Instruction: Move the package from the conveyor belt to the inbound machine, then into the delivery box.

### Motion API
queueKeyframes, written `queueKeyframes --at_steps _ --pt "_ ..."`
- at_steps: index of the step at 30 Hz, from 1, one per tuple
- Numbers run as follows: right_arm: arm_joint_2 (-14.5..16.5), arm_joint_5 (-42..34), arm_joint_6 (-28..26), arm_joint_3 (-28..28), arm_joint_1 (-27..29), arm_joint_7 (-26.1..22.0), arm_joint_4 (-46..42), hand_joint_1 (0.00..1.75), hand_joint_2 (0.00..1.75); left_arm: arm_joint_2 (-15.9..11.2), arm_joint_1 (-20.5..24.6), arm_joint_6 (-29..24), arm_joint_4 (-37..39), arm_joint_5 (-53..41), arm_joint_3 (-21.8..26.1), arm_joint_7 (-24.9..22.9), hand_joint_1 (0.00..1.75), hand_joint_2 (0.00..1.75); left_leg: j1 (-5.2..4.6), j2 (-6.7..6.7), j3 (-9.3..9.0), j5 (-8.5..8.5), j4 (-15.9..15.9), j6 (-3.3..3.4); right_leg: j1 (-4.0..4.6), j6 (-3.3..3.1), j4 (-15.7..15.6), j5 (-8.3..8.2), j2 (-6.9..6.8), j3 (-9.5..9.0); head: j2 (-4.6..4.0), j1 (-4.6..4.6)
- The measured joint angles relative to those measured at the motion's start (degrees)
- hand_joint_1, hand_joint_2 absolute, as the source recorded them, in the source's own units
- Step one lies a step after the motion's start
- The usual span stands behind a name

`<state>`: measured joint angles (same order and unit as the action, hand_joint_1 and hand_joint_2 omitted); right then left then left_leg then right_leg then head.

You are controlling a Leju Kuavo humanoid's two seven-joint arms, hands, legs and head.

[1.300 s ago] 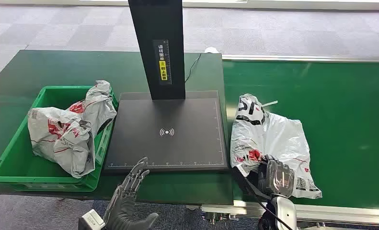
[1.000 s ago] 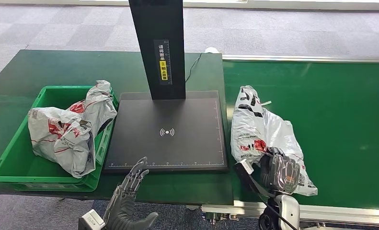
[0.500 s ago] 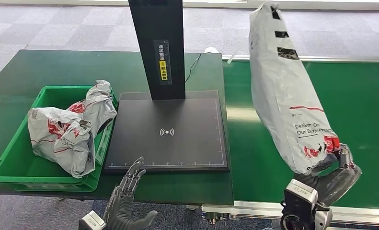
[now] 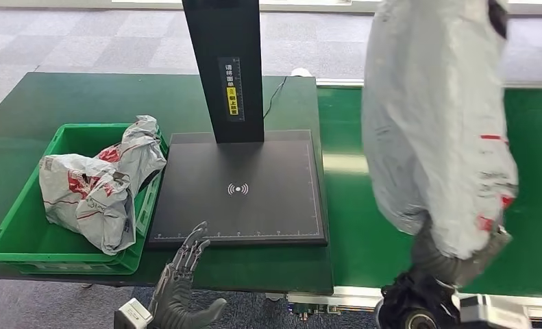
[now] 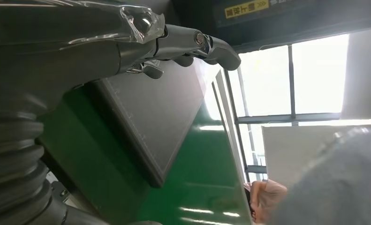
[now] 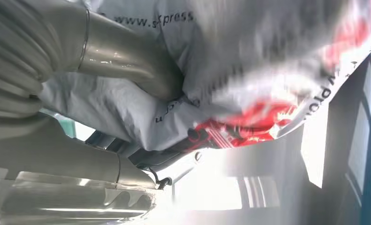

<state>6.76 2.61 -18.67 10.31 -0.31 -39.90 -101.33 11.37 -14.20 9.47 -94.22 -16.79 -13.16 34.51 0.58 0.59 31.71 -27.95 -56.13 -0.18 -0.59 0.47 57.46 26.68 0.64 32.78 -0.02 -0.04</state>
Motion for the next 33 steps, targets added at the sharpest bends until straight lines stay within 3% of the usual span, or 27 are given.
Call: queueKeyframes --at_steps 3,4,6,15,29,33 --pt "-0.1 -0.7 19.0 1.2 -5.4 0.1 11.6 1.75 1.75 -0.1 1.6 0.6 1.4 0.1 -0.6 0.1 0.0 1.75 0.01 -0.02 -0.1 0.06 0.0 0.01 0.01 -0.06 0.0 -0.1 0.03 -0.04 0.0 0.0" --pt "-0.1 -0.1 23.2 1.7 -7.2 0.1 15.7 1.75 1.75 -0.2 2.1 0.8 2.0 0.1 -0.7 0.3 0.0 1.75 0.01 0.03 -0.12 0.11 0.0 0.02 0.01 -0.07 0.0 -0.13 -0.02 -0.05 0.0 0.01" --pt "0.0 1.4 26.2 2.9 -9.7 0.1 21.9 1.75 1.75 -0.4 2.7 1.1 3.2 0.4 -1.0 0.8 0.0 1.75 0.01 0.15 -0.07 0.19 0.0 0.05 0.02 -0.06 0.0 -0.14 -0.15 -0.04 0.0 0.01" --pt "1.2 4.3 25.2 8.9 -17.9 0.1 39.5 1.75 1.75 -1.1 4.1 1.3 5.9 1.2 -1.6 1.9 0.0 1.75 0.01 0.13 0.08 0.19 0.0 0.03 0.01 -0.05 0.0 -0.12 -0.16 0.1 0.0 0.05" --pt "1.7 4.6 25.3 10.2 -20.5 0.0 45.7 1.75 1.75 -1.3 4.2 0.8 6.7 1.3 -1.6 1.9 0.0 1.75 0.01 0.12 0.08 0.17 0.0 0.02 0.01 -0.05 0.0 -0.12 -0.15 0.11 0.0 0.05" --pt "2.0 6.2 23.0 10.2 -23.0 0.1 50.0 1.75 1.75 -1.3 3.5 0.0 6.3 1.4 -1.6 1.6 0.0 1.75 0.0 0.11 0.07 0.17 0.0 0.02 0.01 -0.05 0.0 -0.13 -0.14 0.11 0.0 0.05"
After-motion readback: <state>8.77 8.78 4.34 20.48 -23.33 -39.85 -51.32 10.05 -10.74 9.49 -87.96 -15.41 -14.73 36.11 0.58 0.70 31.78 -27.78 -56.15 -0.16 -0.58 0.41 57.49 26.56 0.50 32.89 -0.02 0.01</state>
